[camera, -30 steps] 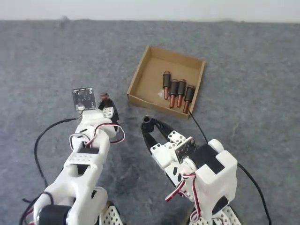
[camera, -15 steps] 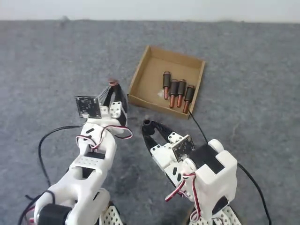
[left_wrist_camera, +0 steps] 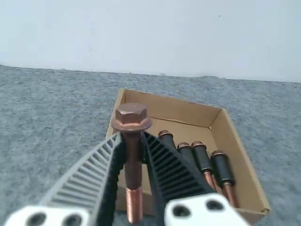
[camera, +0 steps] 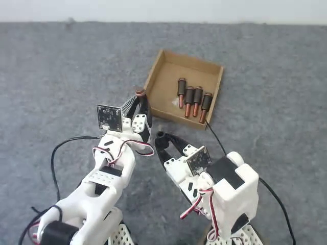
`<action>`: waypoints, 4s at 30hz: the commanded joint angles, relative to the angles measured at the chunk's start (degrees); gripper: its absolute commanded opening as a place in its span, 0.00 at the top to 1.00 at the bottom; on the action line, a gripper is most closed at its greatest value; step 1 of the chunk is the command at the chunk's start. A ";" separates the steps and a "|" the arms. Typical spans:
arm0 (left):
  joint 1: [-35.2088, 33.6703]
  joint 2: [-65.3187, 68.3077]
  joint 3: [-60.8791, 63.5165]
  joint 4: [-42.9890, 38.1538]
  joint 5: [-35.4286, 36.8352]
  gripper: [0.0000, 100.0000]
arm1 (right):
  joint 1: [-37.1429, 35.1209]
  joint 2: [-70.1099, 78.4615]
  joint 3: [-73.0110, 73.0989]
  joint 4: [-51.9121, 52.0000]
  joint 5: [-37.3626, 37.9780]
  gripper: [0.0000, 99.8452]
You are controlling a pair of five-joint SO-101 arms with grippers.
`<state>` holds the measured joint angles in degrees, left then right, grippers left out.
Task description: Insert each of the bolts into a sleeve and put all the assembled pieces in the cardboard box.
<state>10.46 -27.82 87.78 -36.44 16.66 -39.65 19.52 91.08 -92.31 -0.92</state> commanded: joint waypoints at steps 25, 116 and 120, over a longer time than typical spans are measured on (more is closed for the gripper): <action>9.76 -48.70 -1.10 53.01 6.59 0.99 | 0.84 -0.13 -2.64 1.71 -0.53 0.99; 7.21 -62.95 9.19 44.22 6.59 0.99 | -0.75 -0.66 -0.53 -2.33 -5.19 0.99; 7.03 -57.41 9.19 38.68 6.42 0.99 | -0.75 -0.66 -0.62 -2.33 -5.19 0.99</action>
<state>17.93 -89.45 97.71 8.40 23.16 -39.74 19.52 90.11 -93.63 -5.67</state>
